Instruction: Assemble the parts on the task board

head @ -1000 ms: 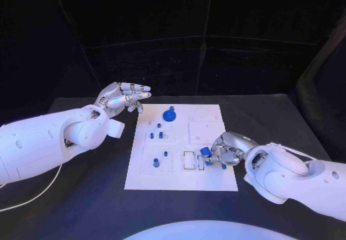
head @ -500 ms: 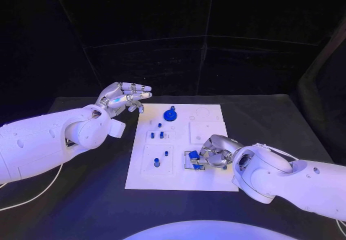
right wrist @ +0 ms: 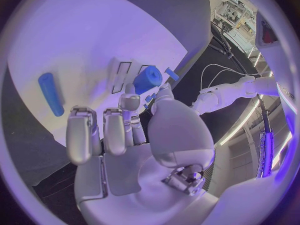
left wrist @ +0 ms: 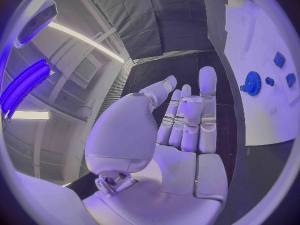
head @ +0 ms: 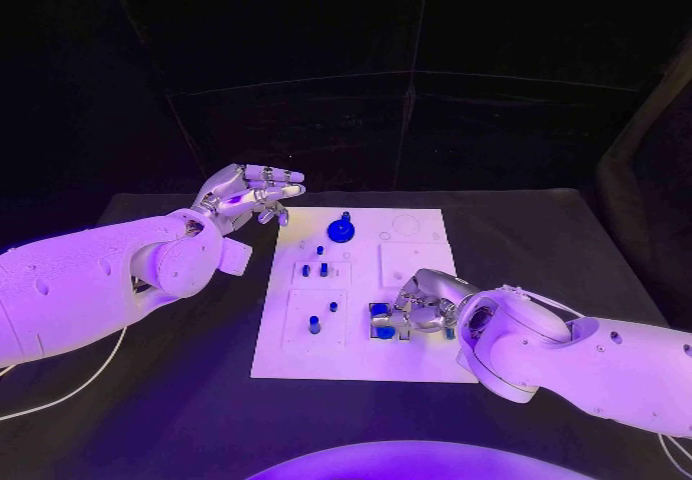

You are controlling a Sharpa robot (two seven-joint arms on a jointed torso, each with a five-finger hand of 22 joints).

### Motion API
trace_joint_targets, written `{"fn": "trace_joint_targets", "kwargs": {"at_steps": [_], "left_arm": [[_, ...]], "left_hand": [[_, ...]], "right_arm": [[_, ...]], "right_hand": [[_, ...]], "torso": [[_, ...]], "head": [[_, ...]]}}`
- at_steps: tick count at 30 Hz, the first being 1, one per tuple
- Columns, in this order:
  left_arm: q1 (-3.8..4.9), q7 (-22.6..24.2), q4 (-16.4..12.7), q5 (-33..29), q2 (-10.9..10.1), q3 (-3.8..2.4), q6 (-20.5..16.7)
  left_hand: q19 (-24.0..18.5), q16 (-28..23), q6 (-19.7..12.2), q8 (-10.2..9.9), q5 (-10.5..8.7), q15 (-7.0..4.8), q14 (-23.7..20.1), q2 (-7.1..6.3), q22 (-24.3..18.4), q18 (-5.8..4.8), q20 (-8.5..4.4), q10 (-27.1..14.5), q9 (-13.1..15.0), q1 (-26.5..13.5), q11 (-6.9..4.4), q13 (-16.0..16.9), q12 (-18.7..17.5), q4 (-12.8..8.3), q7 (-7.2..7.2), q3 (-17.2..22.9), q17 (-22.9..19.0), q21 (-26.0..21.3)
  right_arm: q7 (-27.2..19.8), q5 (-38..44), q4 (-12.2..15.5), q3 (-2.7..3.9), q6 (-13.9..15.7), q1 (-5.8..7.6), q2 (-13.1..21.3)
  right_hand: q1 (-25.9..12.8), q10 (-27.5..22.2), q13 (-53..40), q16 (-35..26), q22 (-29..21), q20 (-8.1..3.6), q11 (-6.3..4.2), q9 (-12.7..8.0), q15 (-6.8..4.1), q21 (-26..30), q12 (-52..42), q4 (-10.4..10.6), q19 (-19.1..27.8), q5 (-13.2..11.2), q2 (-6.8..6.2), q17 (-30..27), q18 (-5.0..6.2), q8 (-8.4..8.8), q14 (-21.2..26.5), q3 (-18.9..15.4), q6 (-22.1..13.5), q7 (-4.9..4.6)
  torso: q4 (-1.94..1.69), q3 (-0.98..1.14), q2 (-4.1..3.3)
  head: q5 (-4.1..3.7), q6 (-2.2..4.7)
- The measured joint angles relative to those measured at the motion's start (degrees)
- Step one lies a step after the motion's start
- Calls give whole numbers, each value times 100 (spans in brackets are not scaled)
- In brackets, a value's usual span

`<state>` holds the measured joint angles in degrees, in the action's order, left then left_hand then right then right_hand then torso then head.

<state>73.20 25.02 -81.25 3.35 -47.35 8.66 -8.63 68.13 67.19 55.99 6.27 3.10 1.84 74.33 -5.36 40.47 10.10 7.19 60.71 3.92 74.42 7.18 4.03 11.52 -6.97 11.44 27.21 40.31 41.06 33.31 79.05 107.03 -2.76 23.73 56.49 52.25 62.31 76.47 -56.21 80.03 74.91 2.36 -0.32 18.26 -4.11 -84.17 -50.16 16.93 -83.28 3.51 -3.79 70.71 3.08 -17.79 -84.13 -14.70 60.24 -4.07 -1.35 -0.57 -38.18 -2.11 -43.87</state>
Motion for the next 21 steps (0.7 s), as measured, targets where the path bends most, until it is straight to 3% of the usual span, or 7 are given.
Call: {"fn": "trace_joint_targets", "kwargs": {"at_steps": [1, 3, 6, 8, 12, 15, 21], "left_arm": [[0, -1, 0, 0, 0, 0, 1], [0, -2, 0, 0, 0, 0, 2], [0, -3, 0, 0, -2, 0, 3], [0, -4, 0, 0, -4, 0, 4], [0, -6, 0, 0, -10, 0, 6], [0, -7, -3, 0, -13, 0, 8], [0, -11, -4, 0, -21, 1, 11]], "left_hand": [[0, 0, 0, 0, 0, 0, 0, 0, 0, 0, 0, 0, 0, 0, 0, 0, 0, 0, 0, 0, 0, 0], [0, 0, 0, 0, 0, 0, 0, 0, 0, 0, 0, 0, 0, 0, 0, 0, 21, 0, 0, 0, -4, 0], [0, 0, 0, 0, 0, 0, 0, 0, 0, 0, 0, 0, 0, 0, 0, 0, 22, 0, 0, 0, -7, 0], [0, 0, 0, 0, 0, 0, 0, 0, 0, 0, 0, 0, 0, 0, 0, 0, 22, 0, 0, 0, -7, 0], [0, 0, 0, 0, 0, 0, 0, 0, 1, 0, 0, 0, 0, 0, 0, 0, 22, 0, 0, 0, -7, 0], [0, 0, 0, 0, 0, 0, 0, 0, 1, 0, 0, 0, 0, 0, 0, 0, 22, 0, 0, 0, -7, 0], [0, 0, 0, 0, 0, 0, 0, 0, 1, 0, 0, 0, 0, 0, 0, 0, 22, 0, 0, 0, -6, 0]], "right_arm": [[0, 23, 0, 0, 9, 0, -8], [0, 75, 0, 0, 28, 0, -17], [-4, 140, 1, 0, 45, 0, -15], [-11, 189, 16, 0, 48, 0, 0], [-38, 271, 63, 0, 34, 1, 46], [-67, 323, 102, 2, 7, 1, 74], [-97, 457, 122, 5, -56, 5, 84]], "right_hand": [[-93, -77, 153, -31, 0, 10, 4, 11, 0, 19, 201, 7, 26, -38, -166, -41, 1, 19, 0, 89, -32, -6], [-229, -194, 375, -65, 0, 31, 17, 32, 0, 48, 498, 6, 46, -50, -358, -106, 1, 21, 0, 231, -54, -26], [-305, -279, 600, -118, 0, 19, 43, 48, 0, 84, 794, 14, 78, -50, -494, -195, 1, 51, 0, 314, -63, -35], [-301, -279, 656, -138, 0, 39, 43, 63, 0, 84, 874, 8, 98, -50, -493, -217, 1, 51, 0, 374, -63, -35], [396, -278, 660, -150, 0, 39, 43, 129, 0, 84, 878, -118, 98, -50, -257, -227, 1, 51, 0, 637, -63, -35], [937, -210, 575, -150, 0, 39, 1, 185, 0, 84, 811, -364, 98, -18, -164, -223, 1, 22, 0, 726, -61, -33], [1389, -42, 352, -150, 0, 4, -47, 289, 0, 50, 543, -640, 63, 18, 64, -116, 2, -69, 0, 772, 30, 58]], "torso": [[1, 1, -1], [2, 1, -1], [4, 1, -1], [5, 1, -1], [8, 2, 1], [8, 4, 2], [8, 2, 4]], "head": [[0, 0], [0, -3], [-3, -4], [-7, -7], [-12, -13], [-12, -13], [-10, -23]]}}
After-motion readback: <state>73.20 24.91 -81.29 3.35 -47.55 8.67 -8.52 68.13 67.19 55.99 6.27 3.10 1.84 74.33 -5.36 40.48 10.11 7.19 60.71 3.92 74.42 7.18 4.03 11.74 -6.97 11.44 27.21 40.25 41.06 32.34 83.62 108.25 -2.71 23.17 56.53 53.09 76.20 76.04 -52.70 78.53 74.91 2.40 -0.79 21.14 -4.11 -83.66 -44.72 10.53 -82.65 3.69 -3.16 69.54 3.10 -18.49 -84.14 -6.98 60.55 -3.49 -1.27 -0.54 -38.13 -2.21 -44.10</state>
